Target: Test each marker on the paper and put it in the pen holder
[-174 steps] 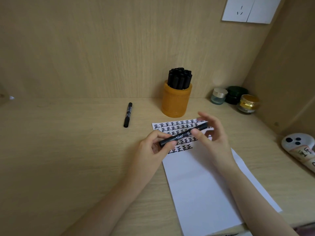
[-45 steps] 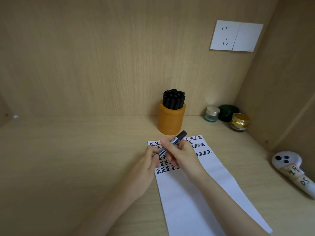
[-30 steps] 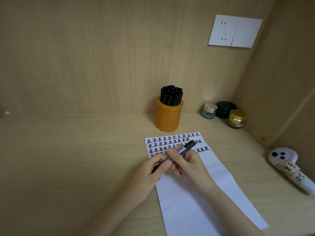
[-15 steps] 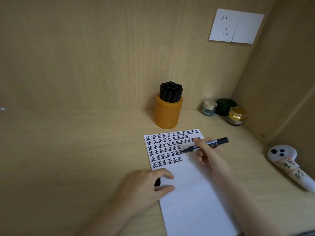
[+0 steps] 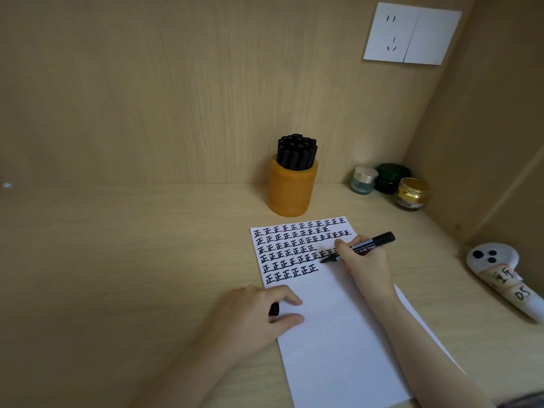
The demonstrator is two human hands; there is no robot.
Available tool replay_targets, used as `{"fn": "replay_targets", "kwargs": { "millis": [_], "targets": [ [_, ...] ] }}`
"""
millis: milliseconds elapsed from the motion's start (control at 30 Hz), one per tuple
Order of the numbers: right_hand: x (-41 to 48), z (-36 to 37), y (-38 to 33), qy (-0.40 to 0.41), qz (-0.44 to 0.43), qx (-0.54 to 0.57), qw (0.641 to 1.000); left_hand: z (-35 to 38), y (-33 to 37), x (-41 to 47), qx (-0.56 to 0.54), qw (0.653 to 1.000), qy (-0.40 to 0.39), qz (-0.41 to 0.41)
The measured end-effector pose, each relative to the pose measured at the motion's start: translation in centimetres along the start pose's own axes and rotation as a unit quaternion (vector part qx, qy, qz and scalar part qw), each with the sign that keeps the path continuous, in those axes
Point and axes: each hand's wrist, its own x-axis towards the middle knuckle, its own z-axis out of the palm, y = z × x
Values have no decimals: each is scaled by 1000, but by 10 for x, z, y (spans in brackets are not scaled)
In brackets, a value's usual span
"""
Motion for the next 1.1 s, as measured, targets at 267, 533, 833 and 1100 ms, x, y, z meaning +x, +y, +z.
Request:
{"fn": "replay_targets", "kwargs": {
  "millis": [267, 533, 833, 1100],
  "targets": [
    [-3, 1, 0, -8, -11, 15, 1000, 1, -1, 2, 0, 1000, 7, 3],
    [-2, 3, 0, -15, -23, -14, 1000, 0, 2, 2, 4, 1000, 5, -8],
    [-1, 2, 2, 16, -34, -30, 999, -1, 4, 0, 3, 1000, 9, -5],
    [-2, 2, 0, 9, -32, -40, 999, -1, 3, 1, 0, 1000, 12, -1]
  ]
}}
